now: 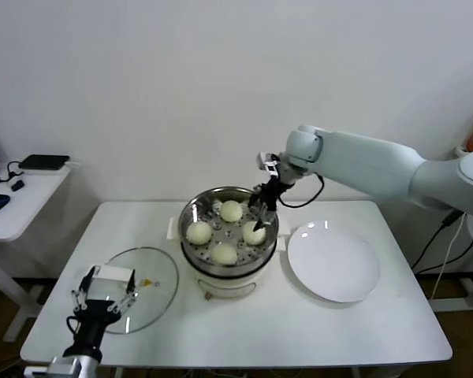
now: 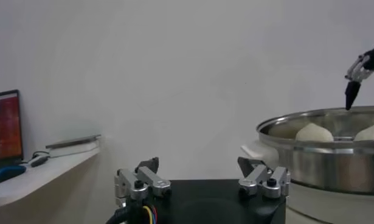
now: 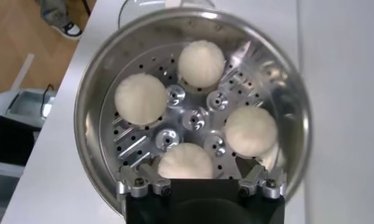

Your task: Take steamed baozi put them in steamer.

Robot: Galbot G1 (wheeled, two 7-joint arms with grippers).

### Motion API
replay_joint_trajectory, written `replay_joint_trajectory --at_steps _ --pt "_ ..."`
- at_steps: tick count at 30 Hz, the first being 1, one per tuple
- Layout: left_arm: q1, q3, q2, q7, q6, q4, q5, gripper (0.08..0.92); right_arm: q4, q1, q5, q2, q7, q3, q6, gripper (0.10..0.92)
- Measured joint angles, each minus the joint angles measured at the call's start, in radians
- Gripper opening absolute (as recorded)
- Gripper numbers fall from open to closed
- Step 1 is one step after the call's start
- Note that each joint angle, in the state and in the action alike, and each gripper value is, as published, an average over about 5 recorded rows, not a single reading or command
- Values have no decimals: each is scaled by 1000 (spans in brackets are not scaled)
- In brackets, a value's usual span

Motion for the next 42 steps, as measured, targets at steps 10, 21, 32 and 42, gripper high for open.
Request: replay_joint_trajectory --at_steps 10,21,32,42 --pt "4 13 -5 0 1 -9 10 823 91 -4 -11 -127 63 105 8 823" --pt "13 29 -21 12 8 -29 36 823 286 -230 -100 -370 261 447 16 823" --pt "25 59 -41 11 5 -42 53 823 484 -725 -190 -529 533 965 90 823" --pt "26 64 -47 4 10 -44 57 823 630 -1241 -285 -424 738 1426 186 823"
